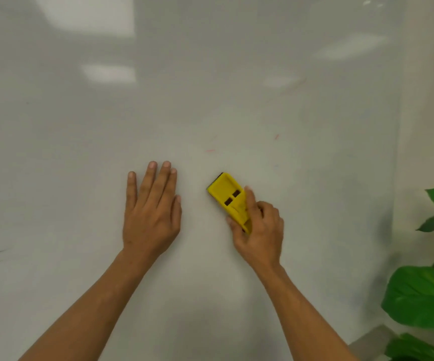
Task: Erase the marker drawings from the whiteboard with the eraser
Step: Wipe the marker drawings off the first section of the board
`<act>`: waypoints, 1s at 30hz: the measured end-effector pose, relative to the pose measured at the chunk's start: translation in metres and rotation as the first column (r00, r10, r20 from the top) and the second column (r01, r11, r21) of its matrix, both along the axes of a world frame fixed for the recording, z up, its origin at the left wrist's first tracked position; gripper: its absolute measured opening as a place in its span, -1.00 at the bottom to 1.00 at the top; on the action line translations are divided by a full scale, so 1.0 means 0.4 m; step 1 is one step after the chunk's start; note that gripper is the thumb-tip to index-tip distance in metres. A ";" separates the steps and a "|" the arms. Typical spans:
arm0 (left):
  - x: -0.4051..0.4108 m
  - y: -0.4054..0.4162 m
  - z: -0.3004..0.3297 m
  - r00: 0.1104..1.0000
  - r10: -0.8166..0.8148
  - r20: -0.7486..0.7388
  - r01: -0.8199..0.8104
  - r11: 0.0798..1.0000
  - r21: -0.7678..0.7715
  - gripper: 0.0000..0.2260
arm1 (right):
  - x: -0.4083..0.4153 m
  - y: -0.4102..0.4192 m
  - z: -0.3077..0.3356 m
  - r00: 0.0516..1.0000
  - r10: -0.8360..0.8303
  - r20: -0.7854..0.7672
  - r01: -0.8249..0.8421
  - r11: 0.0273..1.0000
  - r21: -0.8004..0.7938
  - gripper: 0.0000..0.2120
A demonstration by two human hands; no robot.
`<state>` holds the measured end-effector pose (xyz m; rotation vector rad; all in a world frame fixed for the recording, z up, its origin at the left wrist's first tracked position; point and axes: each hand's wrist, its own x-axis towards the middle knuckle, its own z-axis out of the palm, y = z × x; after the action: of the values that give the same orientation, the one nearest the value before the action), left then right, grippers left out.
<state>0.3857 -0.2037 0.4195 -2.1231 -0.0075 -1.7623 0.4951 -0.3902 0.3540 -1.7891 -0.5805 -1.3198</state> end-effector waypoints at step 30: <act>0.032 0.005 -0.014 0.987 0.136 0.082 -0.140 0.988 0.057 -0.52 | 0.101 -0.038 0.294 0.989 0.083 -0.125 -0.032 0.932 0.362 -0.26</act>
<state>0.3984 -0.2019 0.4138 -1.9599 -0.1161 -1.7398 0.5355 -0.4055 0.4717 -1.5334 -0.2887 -1.1644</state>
